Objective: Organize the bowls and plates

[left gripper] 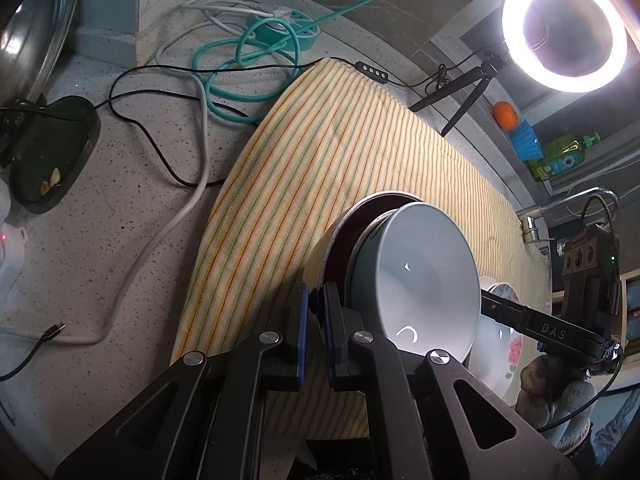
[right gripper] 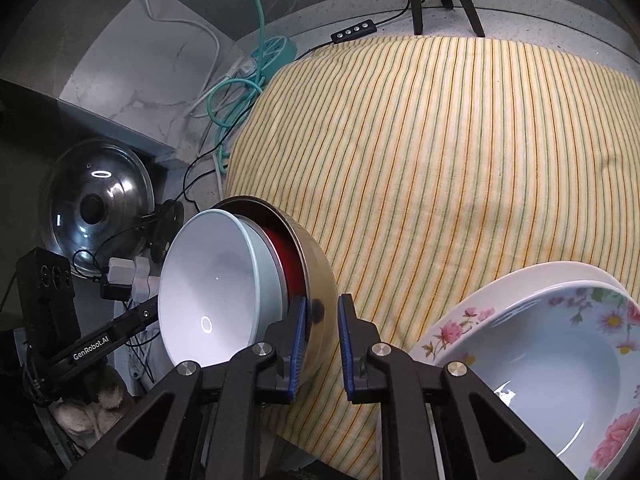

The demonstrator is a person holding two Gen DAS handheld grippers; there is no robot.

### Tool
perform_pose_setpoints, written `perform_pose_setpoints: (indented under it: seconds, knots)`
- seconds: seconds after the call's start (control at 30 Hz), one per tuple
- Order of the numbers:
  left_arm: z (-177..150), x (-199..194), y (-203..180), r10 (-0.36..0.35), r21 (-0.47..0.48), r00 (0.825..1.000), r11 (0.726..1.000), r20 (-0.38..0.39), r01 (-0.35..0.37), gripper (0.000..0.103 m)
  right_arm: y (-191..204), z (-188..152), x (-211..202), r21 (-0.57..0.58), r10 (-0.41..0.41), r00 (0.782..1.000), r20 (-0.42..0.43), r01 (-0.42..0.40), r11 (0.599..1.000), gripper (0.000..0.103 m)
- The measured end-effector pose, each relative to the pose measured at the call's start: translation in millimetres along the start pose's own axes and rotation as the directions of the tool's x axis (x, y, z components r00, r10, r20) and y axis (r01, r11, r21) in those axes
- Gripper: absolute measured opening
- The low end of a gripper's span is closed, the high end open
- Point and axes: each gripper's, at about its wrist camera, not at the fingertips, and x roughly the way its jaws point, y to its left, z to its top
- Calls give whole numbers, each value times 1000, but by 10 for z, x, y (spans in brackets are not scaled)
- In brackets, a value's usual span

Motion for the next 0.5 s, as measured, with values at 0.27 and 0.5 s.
perform_pose_setpoints:
  seconds: [0.27,0.5]
  knots:
    - [6,-3,-10,3,0,1000,1000,-4,-3,6,46,8,16,-12,-15,1000,-2,15,1000,9]
    - [9,-2,-11,5,-4,1000,1000,-4,-5,6,42,8,10,-12,-22,1000,-2,22,1000,9]
